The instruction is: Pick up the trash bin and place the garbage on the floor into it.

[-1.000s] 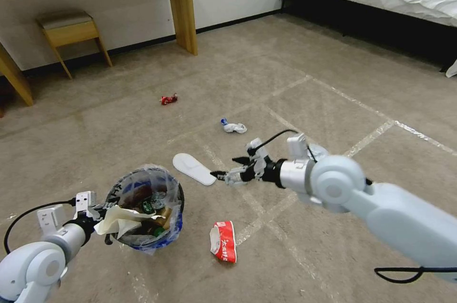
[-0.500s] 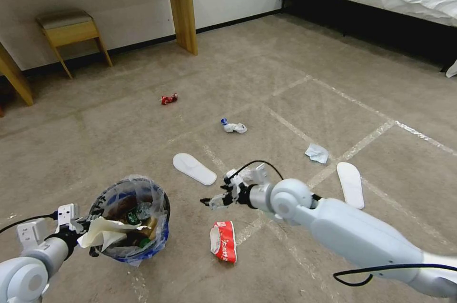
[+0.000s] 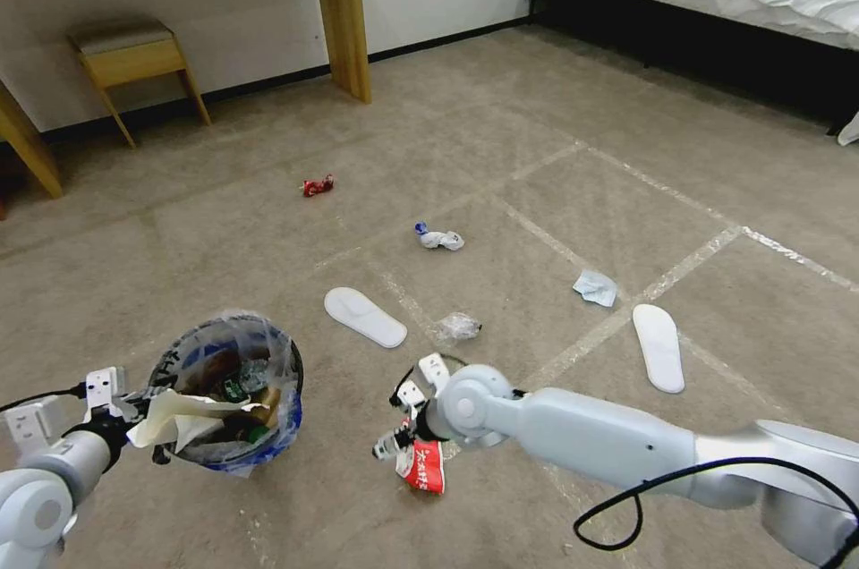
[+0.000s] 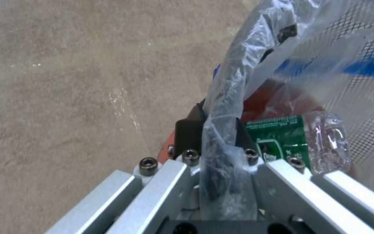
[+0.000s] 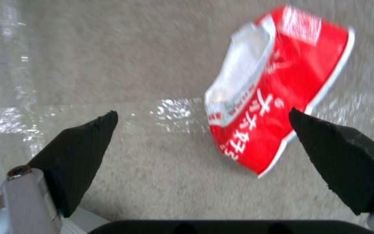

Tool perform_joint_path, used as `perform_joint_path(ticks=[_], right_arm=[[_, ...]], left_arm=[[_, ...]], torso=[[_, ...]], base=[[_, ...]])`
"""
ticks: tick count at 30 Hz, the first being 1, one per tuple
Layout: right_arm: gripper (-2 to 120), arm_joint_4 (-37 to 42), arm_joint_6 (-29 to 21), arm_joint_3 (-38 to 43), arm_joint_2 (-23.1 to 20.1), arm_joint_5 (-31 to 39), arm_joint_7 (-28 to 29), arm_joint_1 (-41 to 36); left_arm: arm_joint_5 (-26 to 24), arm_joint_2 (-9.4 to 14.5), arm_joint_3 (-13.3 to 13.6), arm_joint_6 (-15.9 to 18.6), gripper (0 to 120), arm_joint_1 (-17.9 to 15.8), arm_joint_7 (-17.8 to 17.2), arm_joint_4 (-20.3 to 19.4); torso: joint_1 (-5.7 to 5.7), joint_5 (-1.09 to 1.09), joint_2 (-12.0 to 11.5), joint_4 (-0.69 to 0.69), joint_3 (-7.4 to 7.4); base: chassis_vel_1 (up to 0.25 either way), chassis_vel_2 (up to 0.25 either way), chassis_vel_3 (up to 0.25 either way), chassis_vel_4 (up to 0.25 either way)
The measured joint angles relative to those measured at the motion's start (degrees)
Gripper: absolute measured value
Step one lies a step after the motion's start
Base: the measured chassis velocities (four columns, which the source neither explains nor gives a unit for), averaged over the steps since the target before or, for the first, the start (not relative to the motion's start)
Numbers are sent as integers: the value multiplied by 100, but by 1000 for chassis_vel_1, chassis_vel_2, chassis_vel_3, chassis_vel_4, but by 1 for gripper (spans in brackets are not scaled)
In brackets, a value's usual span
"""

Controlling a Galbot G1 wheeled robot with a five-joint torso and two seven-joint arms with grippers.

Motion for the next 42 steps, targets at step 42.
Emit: perform_joint_path(ticks=[42], right_arm=[[100,-2119,263,689,1155,-1003,173,-737]], left_arm=[[89,-179,98,-148,1,59,144,-87]], torso=[[-1,1,0,2,0]], base=[[0,0,0,0]])
